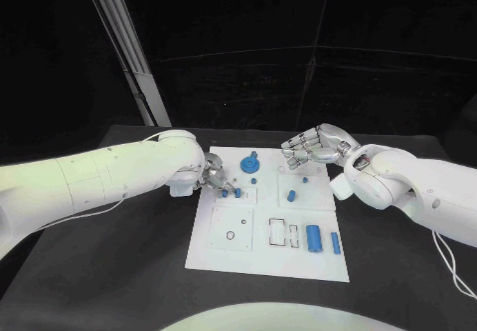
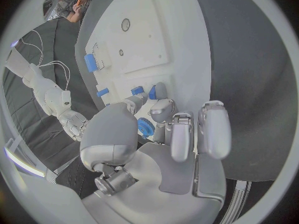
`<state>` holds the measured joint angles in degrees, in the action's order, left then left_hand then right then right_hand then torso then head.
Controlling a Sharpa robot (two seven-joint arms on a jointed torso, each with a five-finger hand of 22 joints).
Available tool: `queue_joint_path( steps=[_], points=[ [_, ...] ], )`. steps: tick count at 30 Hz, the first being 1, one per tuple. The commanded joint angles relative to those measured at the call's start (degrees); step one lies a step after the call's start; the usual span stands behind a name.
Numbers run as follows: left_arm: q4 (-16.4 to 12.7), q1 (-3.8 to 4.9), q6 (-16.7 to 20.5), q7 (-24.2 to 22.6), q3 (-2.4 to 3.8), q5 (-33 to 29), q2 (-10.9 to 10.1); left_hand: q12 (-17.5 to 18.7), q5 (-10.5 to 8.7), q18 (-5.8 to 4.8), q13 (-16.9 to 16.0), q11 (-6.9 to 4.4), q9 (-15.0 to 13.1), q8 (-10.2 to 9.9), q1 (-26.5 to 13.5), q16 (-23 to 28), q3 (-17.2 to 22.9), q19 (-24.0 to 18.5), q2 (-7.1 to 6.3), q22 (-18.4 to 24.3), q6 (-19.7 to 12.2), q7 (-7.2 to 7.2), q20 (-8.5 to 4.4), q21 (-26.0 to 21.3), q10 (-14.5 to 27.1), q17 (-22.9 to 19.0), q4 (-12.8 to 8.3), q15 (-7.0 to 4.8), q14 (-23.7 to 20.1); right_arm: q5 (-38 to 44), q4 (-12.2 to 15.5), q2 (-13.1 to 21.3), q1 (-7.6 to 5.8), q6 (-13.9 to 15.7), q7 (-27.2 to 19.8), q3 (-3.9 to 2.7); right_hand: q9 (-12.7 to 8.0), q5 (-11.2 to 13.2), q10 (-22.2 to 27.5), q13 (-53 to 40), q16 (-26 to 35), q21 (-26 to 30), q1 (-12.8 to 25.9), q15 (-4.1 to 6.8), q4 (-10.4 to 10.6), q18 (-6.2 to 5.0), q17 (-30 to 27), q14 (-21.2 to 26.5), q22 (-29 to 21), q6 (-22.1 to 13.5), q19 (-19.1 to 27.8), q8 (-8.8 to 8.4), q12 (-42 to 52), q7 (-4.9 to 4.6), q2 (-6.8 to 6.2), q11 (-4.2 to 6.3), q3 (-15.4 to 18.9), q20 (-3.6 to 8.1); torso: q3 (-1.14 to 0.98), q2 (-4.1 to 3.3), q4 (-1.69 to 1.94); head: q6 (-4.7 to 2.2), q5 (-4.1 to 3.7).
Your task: Assemble the parts on the task board
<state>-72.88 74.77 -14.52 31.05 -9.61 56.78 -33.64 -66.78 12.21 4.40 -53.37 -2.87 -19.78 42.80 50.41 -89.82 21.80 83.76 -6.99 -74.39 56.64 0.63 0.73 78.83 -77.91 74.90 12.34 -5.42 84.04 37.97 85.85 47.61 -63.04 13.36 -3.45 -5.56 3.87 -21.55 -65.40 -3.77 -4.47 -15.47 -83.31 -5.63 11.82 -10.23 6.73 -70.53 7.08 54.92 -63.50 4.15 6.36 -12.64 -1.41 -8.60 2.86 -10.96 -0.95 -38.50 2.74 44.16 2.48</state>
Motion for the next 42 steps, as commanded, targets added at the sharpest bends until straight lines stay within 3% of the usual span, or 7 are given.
queue_joint_path(
  steps=[1,7,13,25,32,35,42],
  points=[
    [0.0,0.03,0.2,0.4,0.01,-0.2,-0.2,0.1,-0.07,-0.9,0.1,-0.14,0.1,-0.2,0.4,-0.2,-0.7,1.0,0.66,0.1,0.3,0.15,-0.28,0.1,-0.3,15.1,0.1,-0.48,6.0,0.0,0.0,0.0,-0.09,-0.4,-0.4,-0.03,0.0,-0.3,0.5,0.0,0.1,0.4,0.4,0.15,-0.3,-0.17,-0.1,0.4,-0.1,-0.4,0.0,-0.06,0.2,0.16,-0.08,0.04,0.1,-0.25,0.03,-0.02,0.04,-0.01,-0.14],
    [-1.1,0.24,3.5,-1.0,0.05,-0.6,-1.5,2.6,0.08,-0.33,3.6,0.14,0.2,-0.5,1.4,-0.2,-2.9,0.1,0.87,2.7,-1.0,0.54,-0.27,-2.0,1.5,15.1,0.6,-0.41,6.0,0.0,0.0,0.0,-0.09,-0.4,-0.4,-0.03,0.0,-0.3,0.5,0.0,0.1,0.4,0.4,0.15,-0.3,-0.17,-0.1,0.4,-0.1,-0.4,0.0,-0.06,0.2,0.16,-0.08,0.04,0.1,-0.25,0.04,0.03,0.09,-0.03,-0.31],
    [-2.0,0.69,9.8,-4.4,0.09,-3.6,-2.7,11.0,0.27,0.94,15.5,1.37,0.3,-1.0,4.3,-0.1,-5.1,-2.3,1.12,9.0,-5.6,2.04,0.33,-7.2,8.7,14.9,1.3,0.35,5.9,0.0,-0.1,-0.1,-0.09,-0.5,-0.4,-0.02,0.0,-0.3,0.5,0.0,0.1,0.4,0.4,0.15,-0.3,-0.17,-0.1,0.4,-0.1,-0.4,0.0,-0.06,0.2,0.16,-0.08,0.04,0.1,-0.25,0.03,0.01,0.04,-0.07,-0.4],
    [-2.8,1.1,20.7,-16.1,0.08,-11.5,-4.2,16.8,0.27,5.23,23.0,4.84,1.7,-1.4,9.7,10.9,-15.2,-11.7,0.27,32.7,-14.0,5.64,3.05,-29.0,18.9,-2.0,4.1,3.29,-0.1,0.0,-0.3,-0.2,-0.07,-0.5,-0.4,-0.02,0.0,-0.3,0.5,0.0,0.1,0.4,0.4,0.15,-0.3,-0.17,-0.1,0.4,-0.1,-0.4,0.0,-0.06,0.2,0.16,-0.08,0.04,0.1,-0.25,-0.01,-0.03,0.06,-0.26,-0.7],
    [-1.7,1.02,24.5,-28.5,-0.6,-9.9,-2.8,23.4,0.79,5.95,28.2,7.24,4.6,-4.2,27.3,28.1,-10.4,-17.2,2.64,40.7,-17.4,8.0,4.88,-39.2,29.4,-23.8,-3.7,5.44,-12.5,0.0,-0.3,-0.2,-0.06,-0.4,-0.4,-0.01,0.0,-0.3,0.5,0.0,0.1,0.5,0.5,0.14,-0.2,-0.17,-0.1,0.4,-0.1,-0.4,-0.1,-0.06,0.3,0.15,-0.06,0.02,0.1,-0.26,0.01,-0.02,0.03,-0.66,-0.96],
    [-0.9,0.74,26.9,-34.8,-1.35,-3.5,-1.6,27.4,0.49,6.07,32.0,8.17,7.8,-8.3,33.1,30.6,-6.2,-18.2,1.45,41.5,-15.3,9.05,5.17,-40.7,30.3,-27.1,-7.7,6.23,-15.4,0.4,-0.3,-0.3,-0.06,-0.3,-0.5,-0.01,0.0,-0.4,0.5,0.0,0.1,0.5,0.5,0.14,-0.2,-0.18,-0.1,0.4,-0.1,-0.4,-0.1,-0.06,0.3,0.15,-0.04,0.03,0.1,-0.26,0.04,-0.01,0.02,-0.93,-1.21],
    [1.1,0.08,29.2,-39.9,-2.53,8.4,1.2,32.7,-0.62,6.08,38.1,8.29,12.5,-15.5,32.3,29.0,-3.9,-17.4,-1.87,41.2,-11.6,8.5,5.48,-40.3,28.8,-27.4,-9.6,6.24,-14.1,1.2,-0.3,-0.4,-0.04,-0.2,-0.6,-0.01,0.0,-0.4,0.5,0.0,0.0,0.5,0.4,0.15,-0.3,-0.18,-0.1,0.5,-0.1,-0.4,-0.1,-0.05,0.3,0.16,0.0,0.04,0.0,-0.26,-0.01,-0.05,-0.14,-1.46,-1.49]
  ],
)
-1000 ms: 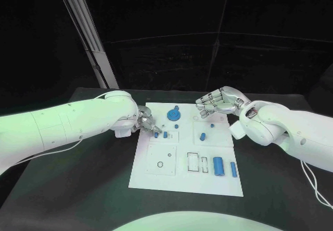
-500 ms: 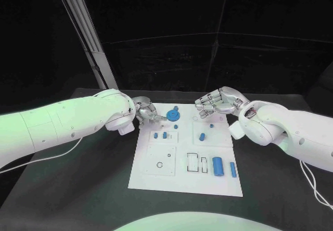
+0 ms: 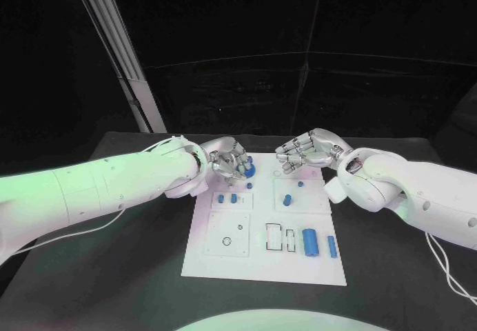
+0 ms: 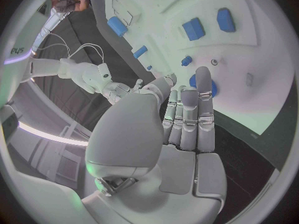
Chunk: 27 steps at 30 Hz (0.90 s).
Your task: Assemble the parts on the task board
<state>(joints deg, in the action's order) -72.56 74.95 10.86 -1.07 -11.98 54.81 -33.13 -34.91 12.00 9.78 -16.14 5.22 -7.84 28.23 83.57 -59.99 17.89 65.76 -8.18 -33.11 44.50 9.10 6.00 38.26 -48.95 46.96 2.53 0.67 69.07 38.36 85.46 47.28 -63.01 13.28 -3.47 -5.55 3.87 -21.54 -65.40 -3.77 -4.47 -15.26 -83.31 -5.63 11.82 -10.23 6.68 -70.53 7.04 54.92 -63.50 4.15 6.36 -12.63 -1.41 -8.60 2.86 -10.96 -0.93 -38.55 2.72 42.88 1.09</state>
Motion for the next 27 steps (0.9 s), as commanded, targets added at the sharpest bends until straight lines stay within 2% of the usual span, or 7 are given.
queue_joint_path(
  steps=[1,2,4,7,13,20,27],
  points=[
    [1.2,-0.22,3.8,-7.7,-0.27,11.8,1.2,1.2,-1.78,0.7,1.5,0.19,1.1,-1.7,-2.2,-3.0,-0.8,1.5,-1.22,0.0,1.1,-0.15,0.39,0.5,-0.3,2.7,0.7,0.18,2.8,0.9,0.1,-0.1,-0.08,-0.1,-0.6,-0.02,0.0,-0.4,0.5,0.0,0.0,0.3,0.4,0.14,-0.3,-0.18,-0.1,0.5,-0.1,-0.4,-0.1,-0.05,0.3,0.16,0.01,0.04,0.0,-0.26,-0.01,0.0,-0.11,-0.2,-0.17],
    [1.5,-0.31,3.7,-7.5,-0.34,12.9,1.5,1.5,-3.84,0.78,2.0,0.03,1.5,-2.4,-3.2,-5.5,-1.7,2.7,-1.55,-0.1,1.7,-0.39,0.45,0.8,-0.5,5.4,1.0,0.14,5.1,1.0,0.1,-0.1,-0.08,-0.1,-0.7,-0.02,0.0,-0.4,0.5,0.0,0.0,0.3,0.4,0.14,-0.3,-0.18,-0.1,0.5,-0.1,-0.4,-0.1,-0.05,0.3,0.16,0.01,0.04,0.0,-0.26,-0.01,-0.01,-0.14,-0.23,-0.19],
    [2.3,-0.55,3.5,-7.0,-0.47,15.4,2.3,1.8,-5.18,0.73,3.0,0.04,2.2,-3.6,-4.1,-9.4,-3.3,4.8,-1.57,-0.2,2.9,-0.37,0.36,1.5,-0.6,9.5,1.1,-0.14,8.1,1.0,0.1,-0.1,-0.08,-0.1,-0.7,-0.02,0.0,-0.4,0.5,0.0,0.0,0.3,0.4,0.14,-0.3,-0.18,-0.1,0.5,-0.1,-0.4,-0.1,-0.05,0.3,0.16,0.01,0.04,0.0,-0.26,-0.01,-0.05,-0.13,-0.32,-0.28],
    [3.3,-0.87,2.5,-5.9,-0.58,18.1,3.5,2.5,-5.44,0.71,4.7,-0.03,3.4,-5.6,-4.1,-13.8,-5.1,7.5,-0.75,-0.7,4.9,-0.61,0.0,2.6,-0.9,14.3,0.7,-0.32,11.2,1.1,0.2,-0.2,-0.07,0.0,-0.7,-0.02,0.0,-0.4,0.5,0.0,0.0,0.3,0.4,0.14,-0.3,-0.18,-0.1,0.5,-0.1,-0.4,-0.1,-0.05,0.3,0.16,0.01,0.04,0.0,-0.26,-0.02,-0.05,-0.03,-0.33,-0.45],
    [4.4,-1.21,-0.3,-3.9,-0.64,21.9,5.0,3.9,-5.37,-0.9,7.2,-0.44,4.1,-7.9,-3.3,-19.2,-6.3,12.3,0.27,-10.2,7.2,-0.89,-0.39,11.6,-2.1,21.3,-0.3,-0.6,14.9,1.1,0.1,-0.3,-0.07,0.0,-0.7,-0.03,0.0,-0.4,0.5,0.0,0.0,0.3,0.4,0.14,-0.3,-0.18,-0.1,0.5,-0.1,-0.4,-0.1,-0.05,0.3,0.16,0.01,0.04,0.0,-0.26,-0.03,-0.02,0.0,-0.29,-0.47],
    [5.2,-1.31,-2.3,-2.4,-0.65,23.9,5.9,5.0,-5.18,-1.61,8.6,-0.5,4.1,-9.1,-2.7,-20.5,-6.3,14.0,0.99,-14.4,8.8,-1.17,-0.53,15.5,-3.0,22.8,-1.0,-0.83,15.8,1.2,0.1,-0.3,-0.07,0.1,-0.7,-0.03,0.0,-0.4,0.5,0.0,0.0,0.3,0.4,0.14,-0.3,-0.18,-0.1,0.5,-0.1,-0.4,-0.1,-0.05,0.3,0.16,0.01,0.04,0.0,-0.26,-0.01,0.01,0.02,-0.21,-0.56],
    [6.4,-1.49,-3.8,-1.0,-0.63,25.1,6.7,6.4,-5.0,-2.18,10.1,-0.61,4.1,-10.1,-1.4,-21.3,-4.5,15.2,2.17,-17.9,10.2,-1.32,-0.7,18.6,-4.2,23.7,-1.9,-0.96,16.4,1.2,0.1,-0.4,-0.07,0.0,-0.8,-0.03,0.0,-0.4,0.5,0.0,0.0,0.3,0.4,0.14,-0.3,-0.18,-0.1,0.5,-0.1,-0.4,-0.1,-0.05,0.3,0.16,0.01,0.04,0.0,-0.26,0.02,0.02,0.01,-0.2,-0.59]
  ],
)
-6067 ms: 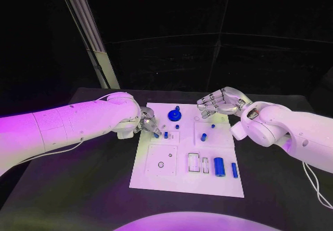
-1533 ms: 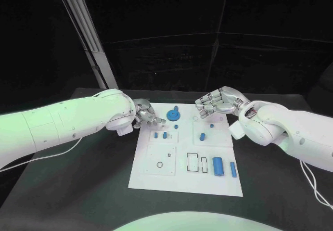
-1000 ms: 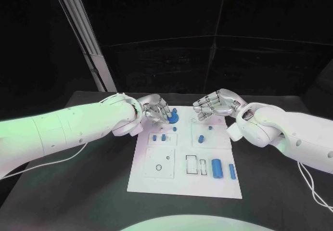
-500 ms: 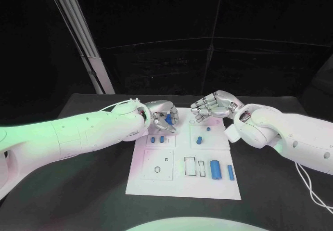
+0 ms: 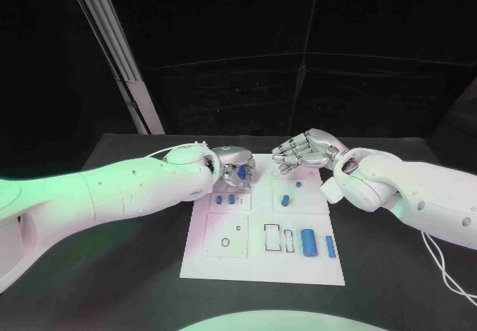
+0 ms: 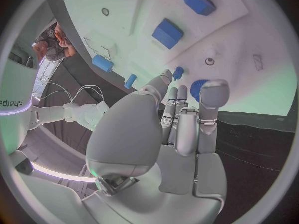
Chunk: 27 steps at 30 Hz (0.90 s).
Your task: Assemble the parts on the task board
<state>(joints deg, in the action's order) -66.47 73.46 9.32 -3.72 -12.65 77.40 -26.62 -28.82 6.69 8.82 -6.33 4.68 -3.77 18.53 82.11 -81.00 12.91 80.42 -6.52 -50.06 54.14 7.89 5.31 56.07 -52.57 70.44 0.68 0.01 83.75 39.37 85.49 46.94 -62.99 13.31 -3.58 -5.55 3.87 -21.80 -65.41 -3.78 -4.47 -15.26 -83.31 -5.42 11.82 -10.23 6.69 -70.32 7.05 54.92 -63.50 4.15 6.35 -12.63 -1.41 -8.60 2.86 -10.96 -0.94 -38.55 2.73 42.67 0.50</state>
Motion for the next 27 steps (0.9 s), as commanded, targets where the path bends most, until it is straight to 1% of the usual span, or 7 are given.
queue_joint_path(
  steps=[1,6,9,19,27],
  points=[
    [0.5,-0.04,-2.7,1.9,0.04,2.8,0.3,0.6,0.31,-1.34,0.6,-0.1,0.0,-0.6,0.0,-0.4,0.7,0.8,0.54,-1.6,0.8,-0.13,-0.04,1.5,-0.9,0.3,-0.1,-0.33,1.8,0.1,0.1,-0.1,-0.08,0.0,-0.7,-0.03,0.0,-0.1,0.5,0.0,0.0,0.3,0.4,-0.07,-0.3,-0.18,-0.1,0.3,-0.1,-0.4,-0.1,-0.05,0.3,0.16,0.01,0.04,0.0,-0.26,0.02,0.0,-0.01,0.04,-0.01],
    [1.0,-0.13,-3.5,2.4,0.05,3.2,0.5,1.1,0.3,-1.49,1.1,-0.19,0.0,-1.0,-0.1,-0.5,1.2,1.1,0.57,-2.7,1.3,-0.21,-0.12,2.4,-1.6,0.3,-0.3,-0.4,1.9,0.1,0.1,-0.1,-0.08,0.0,-0.7,-0.03,0.0,-0.1,0.5,0.0,0.0,0.3,0.4,-0.07,-0.3,-0.18,-0.1,0.3,-0.1,-0.4,-0.1,-0.05,0.3,0.16,0.01,0.04,0.0,-0.26,-0.03,0.03,0.0,0.06,-0.09],
    [1.3,-0.18,-3.8,2.6,0.05,3.3,0.8,1.4,0.3,-1.55,1.5,-0.2,0.0,-1.3,-0.1,-0.6,1.6,1.2,0.62,-3.1,1.5,-0.21,-0.15,2.7,-1.9,0.3,-0.4,-0.42,2.0,0.1,0.1,-0.1,-0.08,0.0,-0.7,-0.03,0.0,-0.1,0.5,0.0,0.0,0.3,0.4,-0.07,-0.3,-0.18,-0.1,0.3,-0.1,-0.4,-0.1,-0.05,0.3,0.16,0.01,0.04,0.0,-0.26,0.0,0.02,0.05,0.06,-0.12],
    [2.0,-0.37,-4.6,2.4,0.07,3.4,1.5,2.0,0.28,-1.74,2.1,-0.29,0.0,-2.0,-0.4,-0.6,2.4,1.5,0.78,-4.3,2.0,-0.24,-0.21,3.8,-2.8,0.2,-0.7,-0.47,2.1,0.1,0.1,-0.2,-0.08,-0.1,-0.7,-0.03,0.0,-0.1,0.5,0.0,0.0,0.3,0.4,-0.07,-0.3,-0.18,-0.1,0.3,-0.1,-0.4,-0.1,-0.05,0.3,0.16,0.01,0.04,0.0,-0.26,-0.05,0.04,0.01,0.11,-0.11],
    [2.4,-0.52,-5.2,2.5,0.07,3.4,2.0,2.4,0.23,-1.87,2.4,-0.37,0.0,-2.5,-0.7,-0.6,2.9,1.6,0.8,-5.1,2.1,-0.26,-0.26,4.5,-3.5,0.1,-0.7,-0.53,2.1,0.1,0.1,-0.2,-0.08,-0.1,-0.8,-0.03,0.0,-0.1,0.5,0.0,0.0,0.3,0.4,-0.07,-0.3,-0.18,-0.1,0.3,-0.1,-0.4,-0.1,-0.05,0.3,0.16,0.01,0.04,0.0,-0.26,-0.03,0.05,0.03,0.1,-0.18]
  ],
)
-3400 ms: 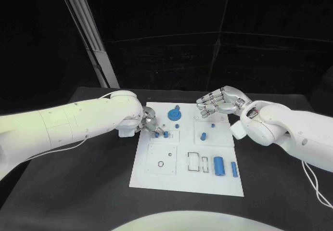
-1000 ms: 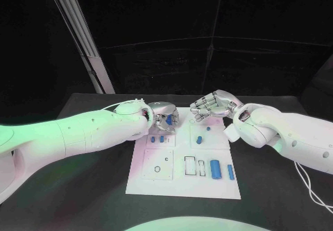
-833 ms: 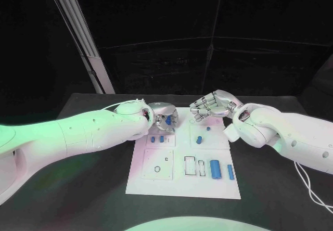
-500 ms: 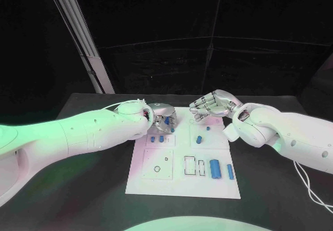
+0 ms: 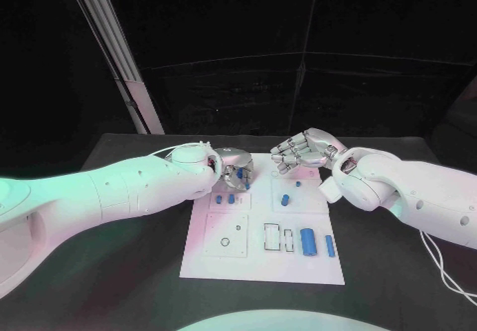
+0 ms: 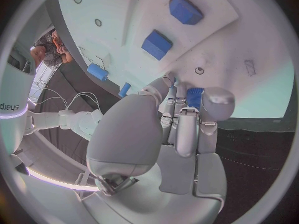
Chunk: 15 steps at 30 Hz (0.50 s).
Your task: Assemble the parts on the task board
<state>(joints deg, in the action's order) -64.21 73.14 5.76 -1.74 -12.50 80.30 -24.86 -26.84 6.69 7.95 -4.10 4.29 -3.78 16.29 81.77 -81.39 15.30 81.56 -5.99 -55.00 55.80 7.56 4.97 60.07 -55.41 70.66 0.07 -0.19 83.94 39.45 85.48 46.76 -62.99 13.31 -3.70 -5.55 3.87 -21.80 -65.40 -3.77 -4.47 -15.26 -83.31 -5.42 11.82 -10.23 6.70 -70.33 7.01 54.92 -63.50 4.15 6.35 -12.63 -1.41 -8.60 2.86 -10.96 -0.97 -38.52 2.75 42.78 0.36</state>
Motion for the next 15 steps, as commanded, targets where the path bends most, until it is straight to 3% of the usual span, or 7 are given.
queue_joint_path(
  steps=[1,15],
  points=[
    [0.1,-0.22,-1.7,0.5,-0.08,0.5,0.3,0.5,0.22,-1.0,0.2,0.01,0.1,-0.3,-0.4,-0.2,0.5,0.5,0.23,-0.2,0.4,0.09,0.07,0.5,-0.7,-0.2,-0.1,-0.33,1.9,0.1,0.1,-0.1,-0.09,-0.1,-0.6,-0.03,0.0,-0.1,0.5,0.0,0.0,0.3,0.4,-0.07,-0.3,-0.18,-0.1,0.3,-0.1,-0.4,-0.1,-0.05,0.3,0.16,0.01,0.04,0.0,-0.26,0.0,0.03,0.01,-0.09,-0.02],
    [-0.1,-0.26,-2.6,0.7,-0.08,0.5,0.5,1.6,0.17,-1.08,0.5,0.16,0.1,-1.8,-0.9,-0.2,1.2,0.4,-0.18,-0.7,-0.2,0.33,0.13,0.8,-1.0,-0.5,-0.3,-0.25,1.9,0.1,0.2,0.0,-0.09,-0.1,-0.6,-0.03,0.0,-0.1,0.5,0.0,0.0,0.3,0.4,-0.07,-0.3,-0.18,-0.1,0.3,-0.1,-0.4,-0.1,-0.05,0.3,0.16,0.01,0.04,0.0,-0.26,0.01,0.02,0.02,0.07,-0.14]
  ],
)
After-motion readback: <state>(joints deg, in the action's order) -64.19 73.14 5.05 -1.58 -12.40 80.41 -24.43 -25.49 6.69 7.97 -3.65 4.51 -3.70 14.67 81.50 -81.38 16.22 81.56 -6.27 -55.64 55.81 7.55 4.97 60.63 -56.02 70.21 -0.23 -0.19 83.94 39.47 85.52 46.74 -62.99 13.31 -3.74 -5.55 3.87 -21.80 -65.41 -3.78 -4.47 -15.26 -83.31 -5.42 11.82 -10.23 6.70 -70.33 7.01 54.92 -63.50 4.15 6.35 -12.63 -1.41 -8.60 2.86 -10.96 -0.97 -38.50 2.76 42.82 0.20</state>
